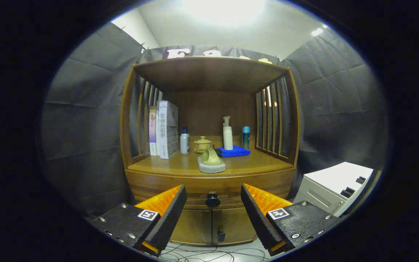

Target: Pull open the drawer, take out the items inside it, and place them on the countertop above the cabinet.

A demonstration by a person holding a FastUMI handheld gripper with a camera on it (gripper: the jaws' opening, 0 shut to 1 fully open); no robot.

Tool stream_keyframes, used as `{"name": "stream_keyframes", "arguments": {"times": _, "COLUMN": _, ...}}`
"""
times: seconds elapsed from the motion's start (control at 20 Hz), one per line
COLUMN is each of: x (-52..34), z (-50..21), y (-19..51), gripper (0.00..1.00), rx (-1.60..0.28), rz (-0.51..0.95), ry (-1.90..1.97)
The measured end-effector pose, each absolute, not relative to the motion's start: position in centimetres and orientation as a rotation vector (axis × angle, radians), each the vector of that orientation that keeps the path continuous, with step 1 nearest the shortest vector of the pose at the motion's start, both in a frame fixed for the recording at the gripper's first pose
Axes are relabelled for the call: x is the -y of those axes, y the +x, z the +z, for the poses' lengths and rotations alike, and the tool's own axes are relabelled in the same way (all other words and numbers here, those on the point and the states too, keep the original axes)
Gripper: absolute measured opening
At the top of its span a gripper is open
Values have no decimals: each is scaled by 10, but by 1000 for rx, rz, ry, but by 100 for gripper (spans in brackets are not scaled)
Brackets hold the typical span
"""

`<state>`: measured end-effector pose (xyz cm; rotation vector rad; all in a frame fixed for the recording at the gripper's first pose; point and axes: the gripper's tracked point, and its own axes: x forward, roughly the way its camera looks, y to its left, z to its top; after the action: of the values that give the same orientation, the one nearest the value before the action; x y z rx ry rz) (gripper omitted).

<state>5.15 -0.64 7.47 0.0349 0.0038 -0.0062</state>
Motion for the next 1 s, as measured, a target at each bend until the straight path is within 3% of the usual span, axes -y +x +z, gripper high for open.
{"name": "stream_keyframes", "arguments": {"times": 1.0, "x": 0, "z": 121, "y": 3, "gripper": 95, "rx": 60, "rz": -9, "ry": 38}}
